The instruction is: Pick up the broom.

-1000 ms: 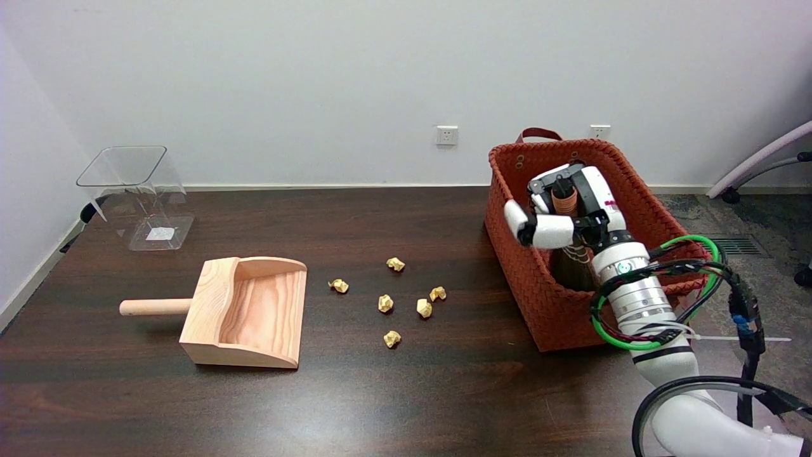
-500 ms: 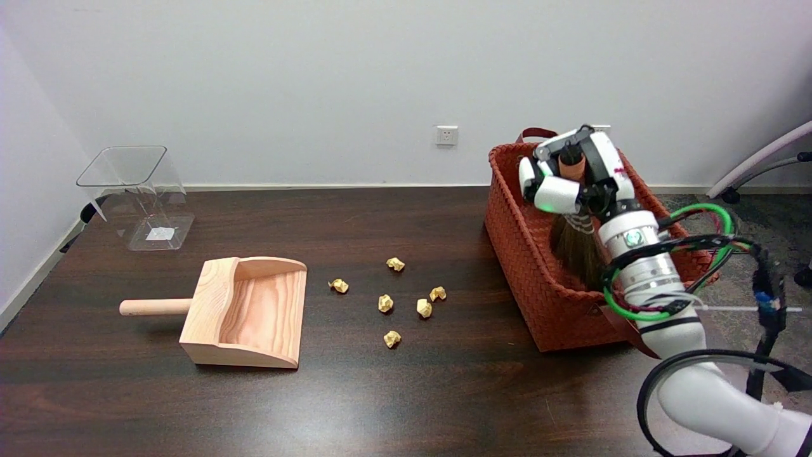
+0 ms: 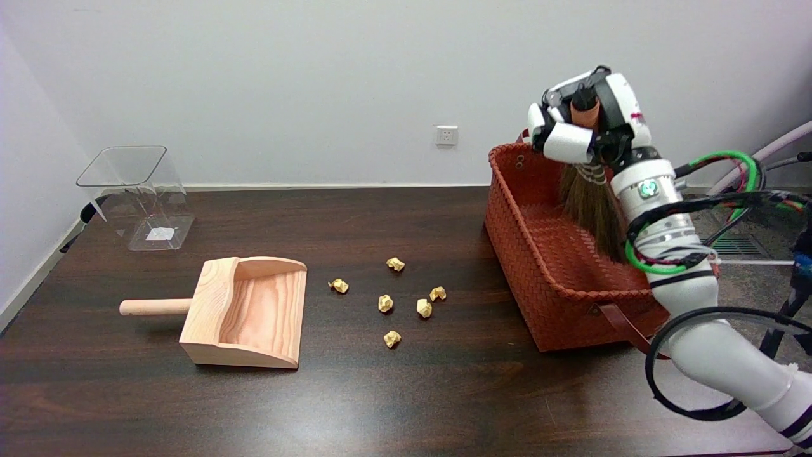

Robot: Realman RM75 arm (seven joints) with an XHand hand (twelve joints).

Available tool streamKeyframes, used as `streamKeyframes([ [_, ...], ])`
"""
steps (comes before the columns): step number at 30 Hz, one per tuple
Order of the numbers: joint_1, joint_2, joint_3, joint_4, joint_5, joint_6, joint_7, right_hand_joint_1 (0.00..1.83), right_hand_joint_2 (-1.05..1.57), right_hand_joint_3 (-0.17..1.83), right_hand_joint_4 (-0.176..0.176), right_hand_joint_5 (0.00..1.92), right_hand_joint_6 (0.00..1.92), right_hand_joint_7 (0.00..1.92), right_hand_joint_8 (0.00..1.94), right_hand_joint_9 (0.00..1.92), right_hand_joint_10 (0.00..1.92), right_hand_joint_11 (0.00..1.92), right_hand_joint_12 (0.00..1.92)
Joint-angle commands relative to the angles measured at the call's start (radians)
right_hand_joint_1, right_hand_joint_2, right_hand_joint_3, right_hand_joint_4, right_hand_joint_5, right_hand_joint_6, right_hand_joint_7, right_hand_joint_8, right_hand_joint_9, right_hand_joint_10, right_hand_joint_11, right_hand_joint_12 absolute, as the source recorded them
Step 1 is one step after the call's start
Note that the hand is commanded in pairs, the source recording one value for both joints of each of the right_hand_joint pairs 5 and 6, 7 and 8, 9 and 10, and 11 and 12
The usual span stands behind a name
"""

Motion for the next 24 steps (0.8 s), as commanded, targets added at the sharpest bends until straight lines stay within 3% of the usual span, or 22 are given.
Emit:
streamKeyframes([
  [1, 0.126, 0.034, 0.029, -0.035, 0.045, 0.028, -0.033, 1.22, 0.94, 1.17, 0.0, 1.92, 1.92, 1.92, 1.92, 1.92, 1.92, 1.92, 1.92],
  [11, 0.225, 0.048, -0.033, -0.039, 0.051, 0.072, -0.037, 1.21, 0.95, 1.18, 0.0, 1.92, 1.92, 1.92, 1.92, 1.92, 1.92, 1.92, 1.92],
  [24, 0.409, 0.038, -0.269, -0.038, 0.138, 0.068, -0.042, 1.21, 0.94, 1.18, 0.0, 1.92, 1.92, 1.92, 1.92, 1.92, 1.92, 1.92, 1.92],
])
